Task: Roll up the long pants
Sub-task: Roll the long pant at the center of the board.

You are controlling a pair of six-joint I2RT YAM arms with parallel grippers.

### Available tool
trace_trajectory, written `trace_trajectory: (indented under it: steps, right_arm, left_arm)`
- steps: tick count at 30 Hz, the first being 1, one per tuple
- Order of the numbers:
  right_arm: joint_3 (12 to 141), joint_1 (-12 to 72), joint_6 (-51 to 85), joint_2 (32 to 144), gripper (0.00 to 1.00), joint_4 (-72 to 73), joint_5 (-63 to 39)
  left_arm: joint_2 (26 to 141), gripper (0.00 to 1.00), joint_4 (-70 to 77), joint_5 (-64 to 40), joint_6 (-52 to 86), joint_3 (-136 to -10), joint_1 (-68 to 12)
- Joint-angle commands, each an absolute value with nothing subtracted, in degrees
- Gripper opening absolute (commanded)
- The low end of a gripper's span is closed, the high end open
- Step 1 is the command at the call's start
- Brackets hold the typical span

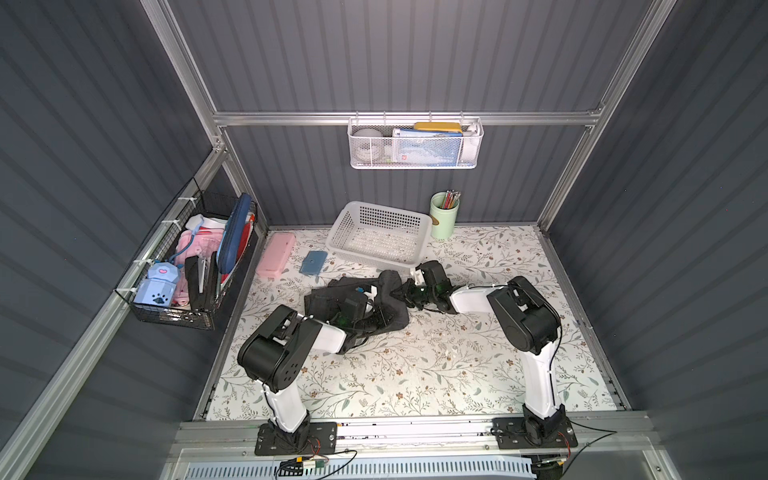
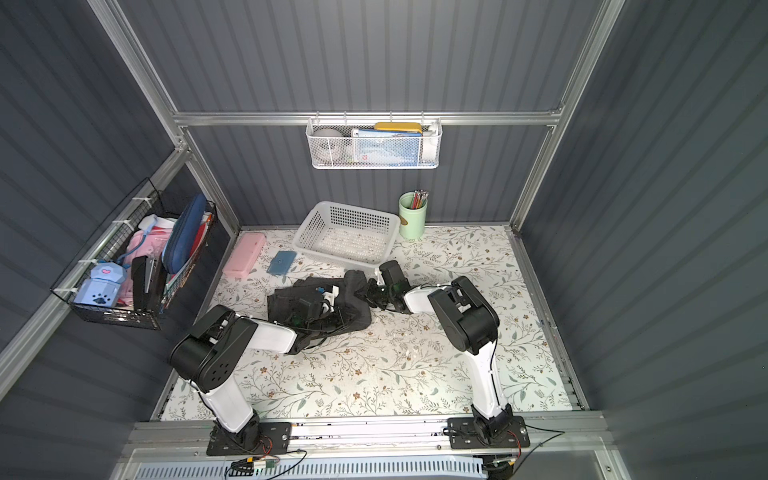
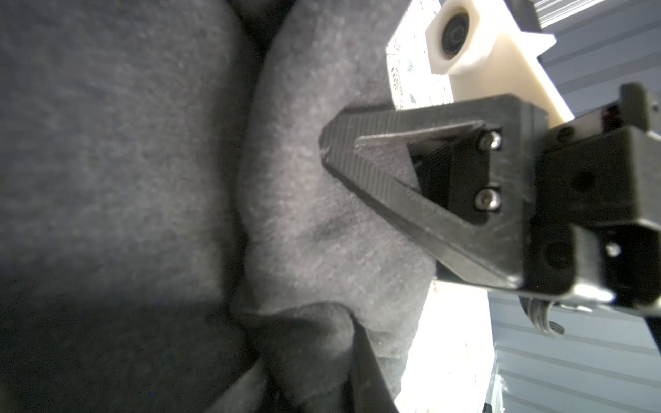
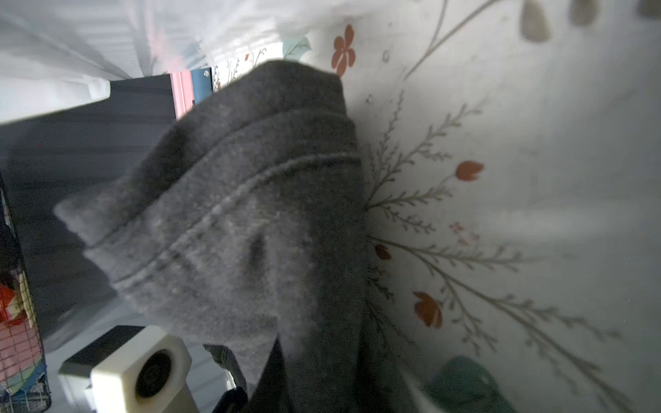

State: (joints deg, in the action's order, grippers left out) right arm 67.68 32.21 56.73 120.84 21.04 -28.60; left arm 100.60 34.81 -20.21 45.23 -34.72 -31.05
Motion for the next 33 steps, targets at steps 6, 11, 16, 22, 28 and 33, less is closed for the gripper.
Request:
trace_trajectory:
  steps: [6,11,16,22,28,33]
  right_arm:
    - [67.6,35.8,42.3,105.8,0.00,-7.2,-16.3]
    - [72.1,37.3,35.0,103.4,0.00,-30.7,-6.8]
    - [80.0,40.3,29.2,108.0,0.00,-54.5,10.3]
    - [80.1,45.4,31.4,110.9,0.00,-58.3,26.9]
    - [85.6,50.0,38.7,113.8,0.01,-63.7,38.5]
    - [91.1,52.6,46.7,118.1,0.00,-67.8,34.3]
  left_arm:
    - [81.4,0.51,-11.4,-19.9,28.7,-39.4,-33.1]
    - [71.1,0.53,-22.4,-14.4,30.9,-42.4,-33.0]
    - [70.0,0.53,-28.1,-8.7,35.6,-46.5,-32.9]
    - [74.5,0.54,-16.8,-7.8,48.6,-43.7,-32.7]
    - [76.7,0.52,-10.1,-7.9,57.7,-43.5,-32.6]
    - [71.4,0.45,-23.2,-2.3,45.5,-46.6,-33.0]
